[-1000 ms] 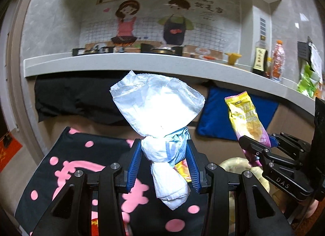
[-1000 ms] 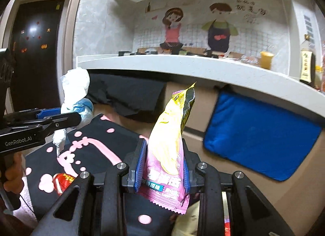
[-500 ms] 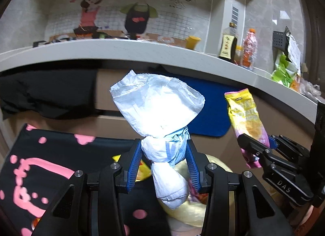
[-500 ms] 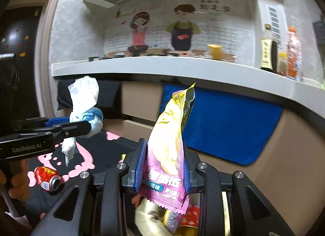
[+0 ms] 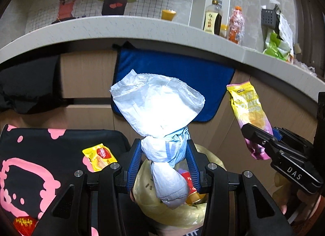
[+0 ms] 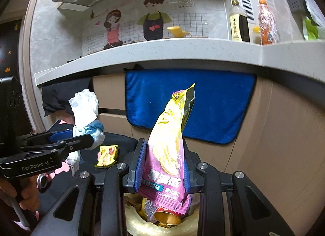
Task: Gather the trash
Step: 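Carry the tissue and pink packet over the bin and open both tools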
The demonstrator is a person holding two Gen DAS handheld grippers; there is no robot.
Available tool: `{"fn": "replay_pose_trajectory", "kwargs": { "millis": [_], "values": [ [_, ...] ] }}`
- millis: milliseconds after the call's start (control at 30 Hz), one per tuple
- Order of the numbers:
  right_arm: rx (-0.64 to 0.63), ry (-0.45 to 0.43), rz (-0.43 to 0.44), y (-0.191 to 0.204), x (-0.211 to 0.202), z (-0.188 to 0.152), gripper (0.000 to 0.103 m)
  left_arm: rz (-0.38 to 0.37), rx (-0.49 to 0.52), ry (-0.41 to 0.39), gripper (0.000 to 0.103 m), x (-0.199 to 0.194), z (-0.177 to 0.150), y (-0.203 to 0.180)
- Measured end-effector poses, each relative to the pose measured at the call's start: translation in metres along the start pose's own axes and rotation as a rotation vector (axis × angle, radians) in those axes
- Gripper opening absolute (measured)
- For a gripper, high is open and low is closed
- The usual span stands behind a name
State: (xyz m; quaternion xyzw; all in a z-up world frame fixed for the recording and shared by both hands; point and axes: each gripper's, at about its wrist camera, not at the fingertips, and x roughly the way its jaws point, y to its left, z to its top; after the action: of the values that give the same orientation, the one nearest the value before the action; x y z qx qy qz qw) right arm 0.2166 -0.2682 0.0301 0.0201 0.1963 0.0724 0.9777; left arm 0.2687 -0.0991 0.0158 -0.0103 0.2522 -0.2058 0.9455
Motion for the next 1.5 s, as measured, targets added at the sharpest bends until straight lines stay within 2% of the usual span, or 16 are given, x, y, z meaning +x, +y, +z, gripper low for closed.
{"fn": "replay_pose_trajectory", "kwargs": {
  "millis": [300,867,1133,1300,1500],
  "values": [
    [0.046,0.043,-0.001,-0.02,0.019,-0.013,0.029,-0.002,0.002,0.064,0.044,0.033,-0.01,-0.004],
    [0.081,0.117,-0.017,-0.036,0.042,-0.033,0.029,-0.073,-0.032,0.174,0.044,0.086,-0.028,-0.002],
    [0.098,0.136,-0.027,-0.042,0.048,-0.039,0.029,-0.19,-0.077,0.241,0.052,0.101,-0.03,0.003],
    [0.104,0.148,-0.03,-0.043,0.052,-0.042,0.029,-0.154,-0.065,0.221,0.052,0.095,-0.028,0.009],
    [0.095,0.186,-0.029,-0.036,0.068,-0.047,0.03,-0.076,-0.106,0.182,0.052,0.068,-0.027,0.04]
  ]
}}
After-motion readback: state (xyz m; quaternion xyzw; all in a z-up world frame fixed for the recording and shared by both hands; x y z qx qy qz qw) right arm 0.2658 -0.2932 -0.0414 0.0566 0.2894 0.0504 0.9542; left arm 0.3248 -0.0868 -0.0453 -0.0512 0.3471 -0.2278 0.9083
